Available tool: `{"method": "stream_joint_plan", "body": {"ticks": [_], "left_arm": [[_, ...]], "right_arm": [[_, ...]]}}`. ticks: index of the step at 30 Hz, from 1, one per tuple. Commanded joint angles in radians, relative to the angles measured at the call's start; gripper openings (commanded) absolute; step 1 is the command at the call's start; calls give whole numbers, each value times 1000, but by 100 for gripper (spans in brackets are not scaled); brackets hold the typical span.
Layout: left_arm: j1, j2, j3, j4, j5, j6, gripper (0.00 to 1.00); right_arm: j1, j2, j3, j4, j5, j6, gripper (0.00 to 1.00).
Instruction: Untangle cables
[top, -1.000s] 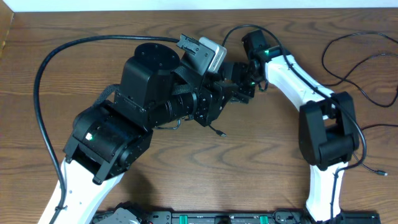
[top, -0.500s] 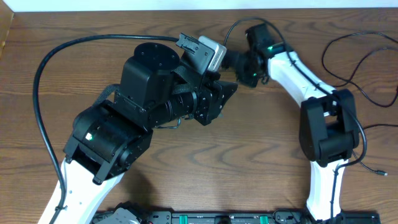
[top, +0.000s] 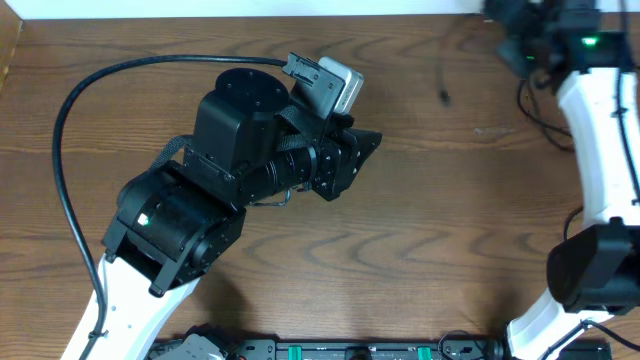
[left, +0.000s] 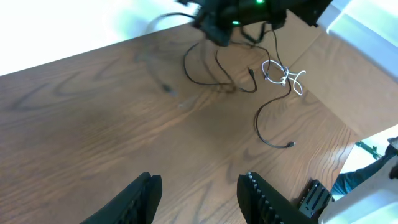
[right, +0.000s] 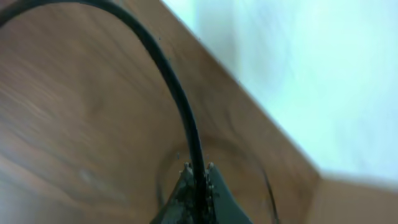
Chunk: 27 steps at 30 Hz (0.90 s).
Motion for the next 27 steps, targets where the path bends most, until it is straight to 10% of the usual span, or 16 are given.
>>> {"method": "stream_joint_plan", "body": {"ticks": [1, 12, 13, 16, 27], "left_arm": [[0, -3, 14, 4, -13, -1, 45], [0, -3, 14, 4, 3, -43, 45], [0, -3, 14, 4, 3, -50, 45], [-1, 5, 14, 4, 6, -75, 45], [0, 12, 14, 3, -113, -13, 45]], "right_arm": [[-114, 2, 7, -33, 86, 35, 1], [-592, 2, 7, 53, 50, 164, 1], [-628, 2, 7, 63, 1, 176, 8], [-712, 3, 7, 104, -81, 327, 99], [-564, -19, 7, -42, -316, 346, 99]]}}
